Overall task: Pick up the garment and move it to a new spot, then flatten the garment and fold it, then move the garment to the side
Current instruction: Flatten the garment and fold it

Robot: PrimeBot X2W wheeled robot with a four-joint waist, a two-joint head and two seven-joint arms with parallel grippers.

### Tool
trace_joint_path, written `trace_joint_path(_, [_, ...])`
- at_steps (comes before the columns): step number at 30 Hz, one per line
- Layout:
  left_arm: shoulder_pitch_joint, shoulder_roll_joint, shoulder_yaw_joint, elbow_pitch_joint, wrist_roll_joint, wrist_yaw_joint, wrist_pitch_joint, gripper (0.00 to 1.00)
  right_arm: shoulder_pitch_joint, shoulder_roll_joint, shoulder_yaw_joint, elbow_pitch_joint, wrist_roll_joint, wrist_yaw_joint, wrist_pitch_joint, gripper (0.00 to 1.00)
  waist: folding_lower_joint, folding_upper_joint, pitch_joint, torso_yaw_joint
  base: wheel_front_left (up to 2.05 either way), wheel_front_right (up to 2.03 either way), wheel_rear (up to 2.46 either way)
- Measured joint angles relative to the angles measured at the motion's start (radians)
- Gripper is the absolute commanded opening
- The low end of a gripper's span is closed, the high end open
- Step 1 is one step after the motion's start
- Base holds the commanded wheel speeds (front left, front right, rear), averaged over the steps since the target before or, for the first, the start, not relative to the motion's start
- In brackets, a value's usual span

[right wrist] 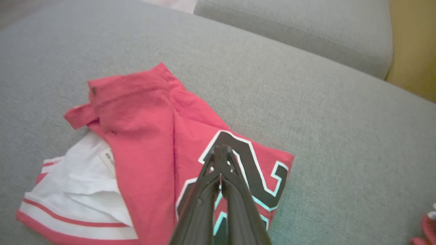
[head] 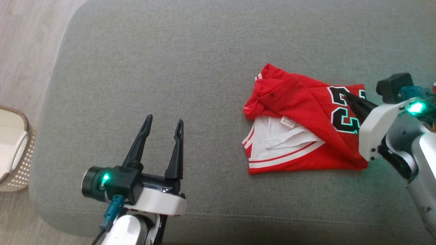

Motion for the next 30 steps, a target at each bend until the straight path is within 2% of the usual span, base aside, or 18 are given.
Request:
trace_joint_path(5, [0.000, -0.004, -0.002, 0.004, 0.001, -0.012, 0.000, 1.00, -0.058, -0.022, 0.087, 0.134, 0.089, 0.000, -0.032, 0.00, 0.0000, 0.0000, 0.004, 0.021, 0.00, 0.00, 0.00])
trace_joint_path(12, [0.000, -0.007, 0.002, 0.007, 0.001, -0.014, 0.000, 1.00, -0.074, -0.024, 0.276, 0.158, 0.257, 0.000, -0.060, 0.00, 0.0000, 0.0000, -0.004, 0.022, 0.00, 0.00, 0.00])
trace_joint_path(16, [0.005, -0.010, 0.002, 0.008, 0.008, -0.015, 0.000, 1.00, -0.072, -0.051, 0.395, 0.095, 0.359, 0.000, -0.058, 0.00, 0.0000, 0.0000, -0.016, 0.012, 0.00, 0.00, 0.00])
trace_joint_path(22, [0.025, -0.011, 0.006, 0.007, 0.010, -0.015, 0.000, 1.00, -0.064, -0.137, 0.543, -0.076, 0.504, 0.000, -0.042, 0.00, 0.0000, 0.0000, -0.024, -0.005, 0.00, 0.00, 0.00])
trace_joint_path(27, [0.025, -0.012, 0.008, 0.007, 0.016, -0.015, 0.000, 1.00, -0.035, -0.189, 0.567, -0.160, 0.563, 0.000, -0.056, 0.00, 0.0000, 0.0000, -0.023, -0.011, 0.00, 0.00, 0.00])
trace_joint_path(30, [0.025, -0.013, 0.010, 0.005, 0.017, -0.015, 0.000, 1.00, -0.041, -0.195, 0.479, -0.141, 0.573, 0.000, -0.132, 0.00, 0.0000, 0.0000, -0.021, -0.015, 0.00, 0.00, 0.00])
